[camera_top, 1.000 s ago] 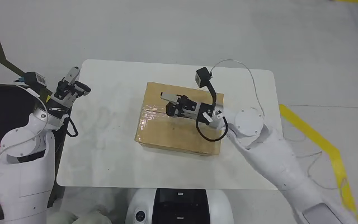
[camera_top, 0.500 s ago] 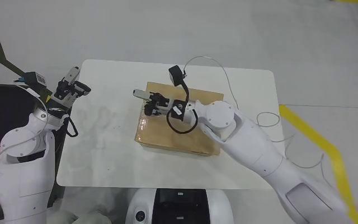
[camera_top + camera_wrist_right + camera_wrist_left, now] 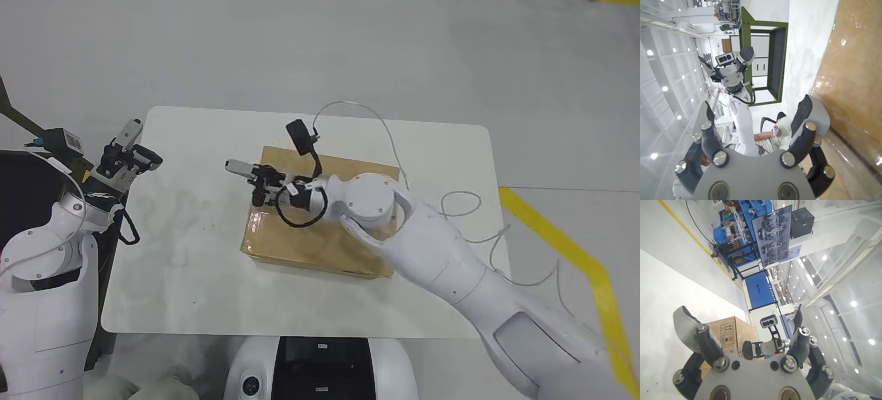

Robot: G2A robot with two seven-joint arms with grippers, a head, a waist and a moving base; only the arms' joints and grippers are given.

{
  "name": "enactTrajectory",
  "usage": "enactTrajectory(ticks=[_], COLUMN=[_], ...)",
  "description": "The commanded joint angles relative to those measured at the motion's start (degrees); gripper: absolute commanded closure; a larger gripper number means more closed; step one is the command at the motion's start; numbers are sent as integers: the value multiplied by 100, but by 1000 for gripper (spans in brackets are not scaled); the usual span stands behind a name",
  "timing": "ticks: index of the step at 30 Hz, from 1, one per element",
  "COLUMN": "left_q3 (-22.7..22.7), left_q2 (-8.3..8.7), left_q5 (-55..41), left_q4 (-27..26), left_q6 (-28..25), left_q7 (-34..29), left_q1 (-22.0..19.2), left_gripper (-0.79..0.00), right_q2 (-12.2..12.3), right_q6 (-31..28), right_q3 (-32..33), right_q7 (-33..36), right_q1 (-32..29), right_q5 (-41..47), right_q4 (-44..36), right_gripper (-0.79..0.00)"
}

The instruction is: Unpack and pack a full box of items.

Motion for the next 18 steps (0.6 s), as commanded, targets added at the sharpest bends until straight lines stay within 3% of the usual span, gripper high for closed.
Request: enactTrajectory(ticks=[1,18], left_q3=[0,0], left_q2=[0,0], left_q5=[0,0], left_q4=[0,0], left_q6=[0,0], left_q7=[0,0], left_q1=[0,0], left_gripper=[-785,-785], right_q2=[-8,377], right_q6=[76,735], right_q3=[32,1038], right_q7=[0,48], right_q1=[-33,-1129], right_q5=[-34,-798], right_q4=[-18,-1095], right_gripper=[-785,-785])
